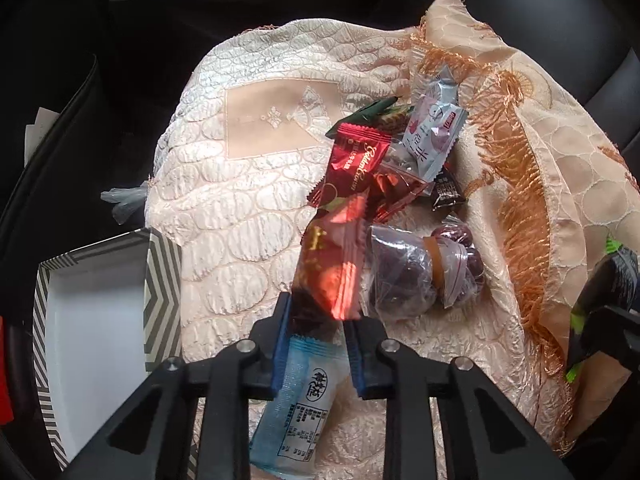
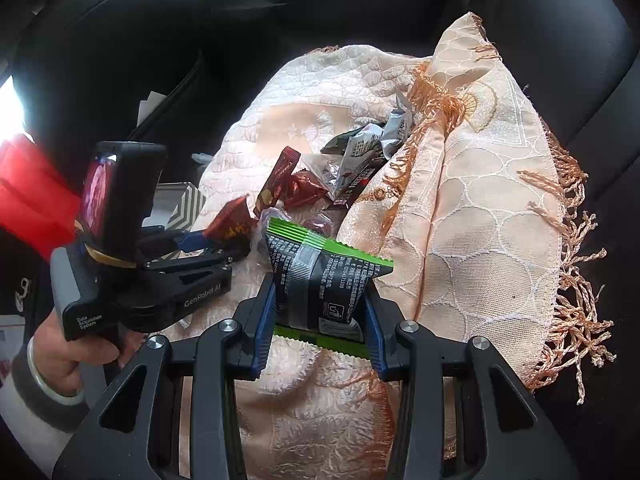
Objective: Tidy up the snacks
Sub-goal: 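Grasp the red foil candy with the left gripper while the right gripper holds the packet, then carry the red candy and green-black packet over the white tray with both grippers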
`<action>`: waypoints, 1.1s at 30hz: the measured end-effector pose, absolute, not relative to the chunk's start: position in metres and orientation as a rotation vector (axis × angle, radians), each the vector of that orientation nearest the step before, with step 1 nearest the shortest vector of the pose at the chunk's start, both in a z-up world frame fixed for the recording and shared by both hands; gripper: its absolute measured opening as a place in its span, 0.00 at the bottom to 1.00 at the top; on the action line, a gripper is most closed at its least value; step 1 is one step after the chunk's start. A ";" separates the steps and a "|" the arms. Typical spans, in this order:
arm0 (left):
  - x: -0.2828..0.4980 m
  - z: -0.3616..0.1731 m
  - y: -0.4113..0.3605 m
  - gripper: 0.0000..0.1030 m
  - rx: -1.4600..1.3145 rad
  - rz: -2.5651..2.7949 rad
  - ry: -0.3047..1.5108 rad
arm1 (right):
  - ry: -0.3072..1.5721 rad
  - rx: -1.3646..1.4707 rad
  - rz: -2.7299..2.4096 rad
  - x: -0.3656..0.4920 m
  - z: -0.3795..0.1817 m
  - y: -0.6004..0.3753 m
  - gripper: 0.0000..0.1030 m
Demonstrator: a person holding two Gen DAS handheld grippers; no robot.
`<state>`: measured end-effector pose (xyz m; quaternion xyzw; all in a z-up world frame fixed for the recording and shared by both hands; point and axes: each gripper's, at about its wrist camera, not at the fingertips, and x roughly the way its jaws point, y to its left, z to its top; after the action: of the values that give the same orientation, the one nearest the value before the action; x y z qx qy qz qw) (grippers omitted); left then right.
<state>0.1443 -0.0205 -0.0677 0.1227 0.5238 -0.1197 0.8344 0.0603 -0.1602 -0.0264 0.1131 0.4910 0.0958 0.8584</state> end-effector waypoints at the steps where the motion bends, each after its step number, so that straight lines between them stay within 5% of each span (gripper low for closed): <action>1: 0.143 -0.065 -0.019 0.24 0.248 -0.255 1.102 | 1.032 0.235 0.203 0.060 -0.026 -0.160 0.37; 33: 0.083 0.012 0.082 0.22 0.096 -0.118 0.925 | 1.016 0.091 0.375 0.054 0.003 -0.076 0.37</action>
<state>0.0834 0.0823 0.0121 0.0464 0.4459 -0.0571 0.8920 0.0536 -0.0757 0.0027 0.0433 0.4832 0.1784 0.8561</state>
